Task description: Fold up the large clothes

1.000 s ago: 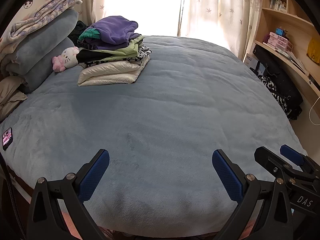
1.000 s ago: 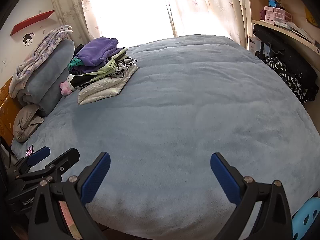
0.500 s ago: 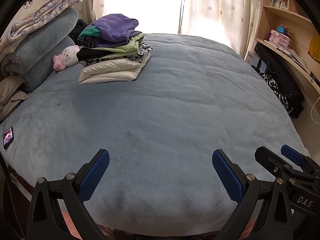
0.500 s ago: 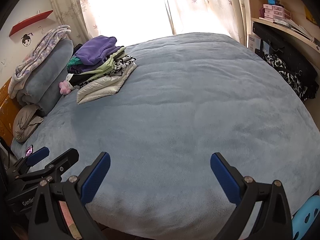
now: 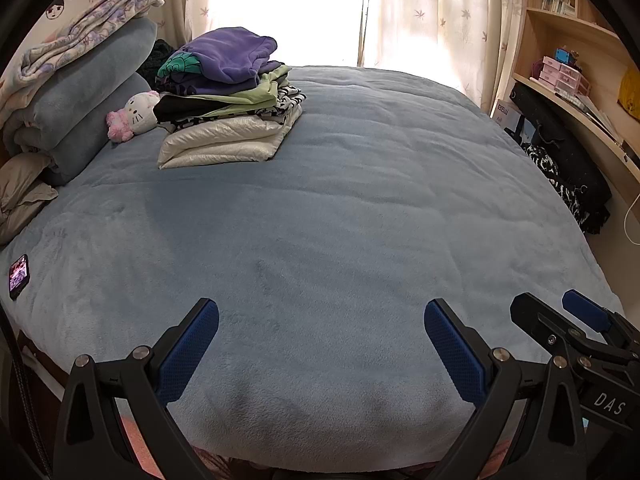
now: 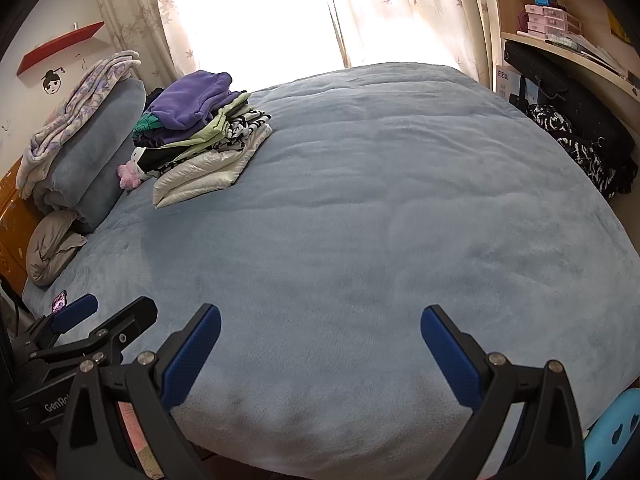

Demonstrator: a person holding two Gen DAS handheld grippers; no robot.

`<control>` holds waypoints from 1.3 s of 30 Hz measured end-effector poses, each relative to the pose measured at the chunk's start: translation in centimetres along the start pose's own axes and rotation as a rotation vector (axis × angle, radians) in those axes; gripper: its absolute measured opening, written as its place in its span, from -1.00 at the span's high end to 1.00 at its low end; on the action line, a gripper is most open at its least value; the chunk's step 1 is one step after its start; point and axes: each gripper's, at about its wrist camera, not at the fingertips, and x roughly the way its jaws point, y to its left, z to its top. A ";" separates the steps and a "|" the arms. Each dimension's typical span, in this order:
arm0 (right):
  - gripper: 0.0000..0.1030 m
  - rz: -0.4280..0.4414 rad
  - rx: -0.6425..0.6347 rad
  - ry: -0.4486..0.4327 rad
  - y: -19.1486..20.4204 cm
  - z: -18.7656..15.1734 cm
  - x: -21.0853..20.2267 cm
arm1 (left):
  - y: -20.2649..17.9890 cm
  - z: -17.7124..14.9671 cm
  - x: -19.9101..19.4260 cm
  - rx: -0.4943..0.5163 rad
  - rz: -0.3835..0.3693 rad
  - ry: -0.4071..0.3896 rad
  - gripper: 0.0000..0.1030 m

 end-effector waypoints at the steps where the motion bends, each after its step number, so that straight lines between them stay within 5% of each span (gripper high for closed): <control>1: -0.95 0.000 0.001 0.000 0.0 -0.1 0.1 | 0.0 0.0 0.0 0.000 0.000 0.001 -0.98; 39: -0.95 0.006 0.018 0.013 -0.1 -0.7 0.7 | 0.0 0.0 0.3 0.037 0.022 0.009 -0.98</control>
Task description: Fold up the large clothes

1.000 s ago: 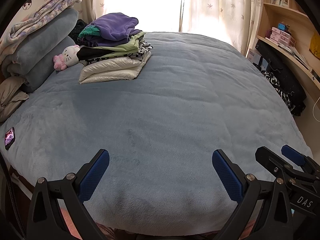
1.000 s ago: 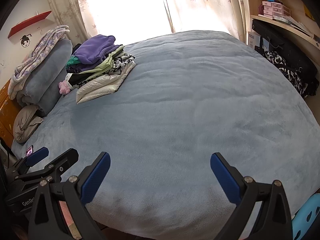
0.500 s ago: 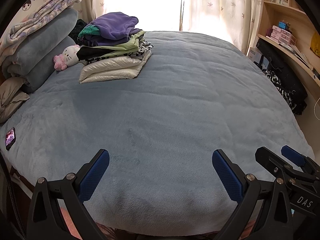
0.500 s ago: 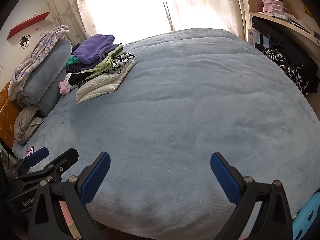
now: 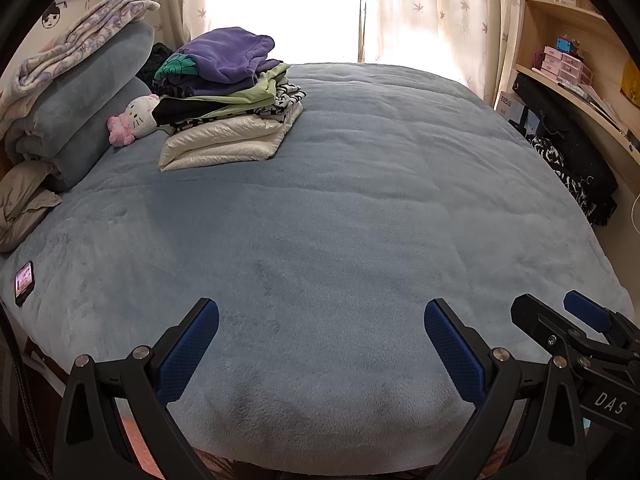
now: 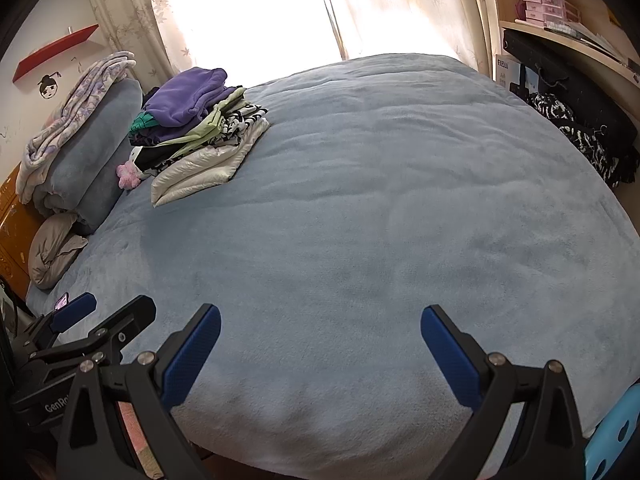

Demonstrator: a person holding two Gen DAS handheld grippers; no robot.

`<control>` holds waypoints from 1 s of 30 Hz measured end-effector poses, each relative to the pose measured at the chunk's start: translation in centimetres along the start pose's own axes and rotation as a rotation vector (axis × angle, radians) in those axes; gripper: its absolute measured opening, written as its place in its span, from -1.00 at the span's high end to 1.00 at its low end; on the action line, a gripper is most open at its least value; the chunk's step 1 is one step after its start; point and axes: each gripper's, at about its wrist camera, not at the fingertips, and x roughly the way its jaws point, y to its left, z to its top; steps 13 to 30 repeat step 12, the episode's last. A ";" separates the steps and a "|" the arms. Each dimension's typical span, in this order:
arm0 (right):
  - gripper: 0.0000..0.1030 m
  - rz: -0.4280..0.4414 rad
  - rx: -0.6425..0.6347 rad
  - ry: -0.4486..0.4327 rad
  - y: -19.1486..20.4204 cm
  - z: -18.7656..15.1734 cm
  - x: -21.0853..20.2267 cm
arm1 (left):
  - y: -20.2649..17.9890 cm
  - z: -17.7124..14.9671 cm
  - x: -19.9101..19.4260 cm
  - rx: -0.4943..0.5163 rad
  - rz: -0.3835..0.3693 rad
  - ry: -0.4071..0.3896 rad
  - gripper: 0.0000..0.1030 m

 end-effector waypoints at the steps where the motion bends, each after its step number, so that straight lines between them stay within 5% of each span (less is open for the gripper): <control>1: -0.95 0.000 0.002 0.000 0.0 0.0 0.1 | -0.1 0.1 0.0 0.003 0.001 -0.001 -0.98; 30: -0.95 0.005 0.011 0.014 0.1 -0.5 0.5 | -0.2 0.4 0.6 0.018 -0.002 0.019 -0.98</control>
